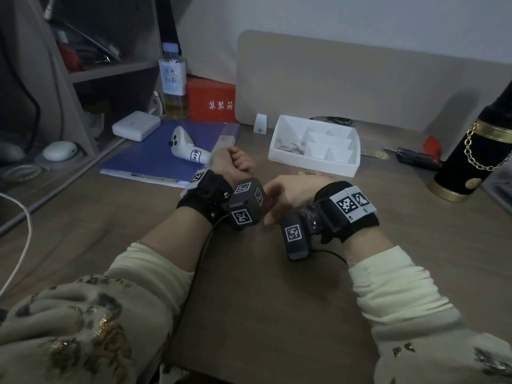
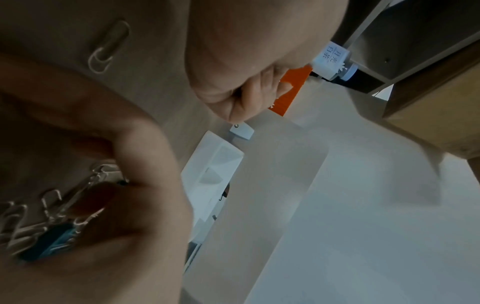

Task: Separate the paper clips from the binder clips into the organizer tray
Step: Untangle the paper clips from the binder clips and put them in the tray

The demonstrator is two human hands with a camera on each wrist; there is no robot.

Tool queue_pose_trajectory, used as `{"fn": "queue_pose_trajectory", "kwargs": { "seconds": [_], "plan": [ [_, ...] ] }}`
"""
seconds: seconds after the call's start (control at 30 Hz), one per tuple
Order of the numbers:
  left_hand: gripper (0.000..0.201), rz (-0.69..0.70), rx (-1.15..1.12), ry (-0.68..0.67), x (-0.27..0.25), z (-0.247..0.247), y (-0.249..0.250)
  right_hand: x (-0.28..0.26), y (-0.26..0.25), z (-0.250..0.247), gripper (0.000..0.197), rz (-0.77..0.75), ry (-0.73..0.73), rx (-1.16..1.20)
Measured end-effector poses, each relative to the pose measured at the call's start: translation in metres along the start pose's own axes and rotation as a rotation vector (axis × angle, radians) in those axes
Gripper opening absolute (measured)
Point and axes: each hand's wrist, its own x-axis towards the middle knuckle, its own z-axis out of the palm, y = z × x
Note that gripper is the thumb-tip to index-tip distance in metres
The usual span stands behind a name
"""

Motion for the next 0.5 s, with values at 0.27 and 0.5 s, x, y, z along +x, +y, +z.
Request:
{"fn": "queue_pose_trajectory", "kwargs": {
  "seconds": [0.27,0.5],
  "plan": [
    [0.024,-0.057,0.095,-0.005,0.0,0.0,-0.014,0.004,-0.005,0.003,0.013,0.051,0.005,-0.127],
    [0.014,-0.082,0.114,-0.055,-0.002,0.001,-0.02,-0.001,0.002,-0.001,0.018,0.109,0.211,-0.294]
  ]
}}
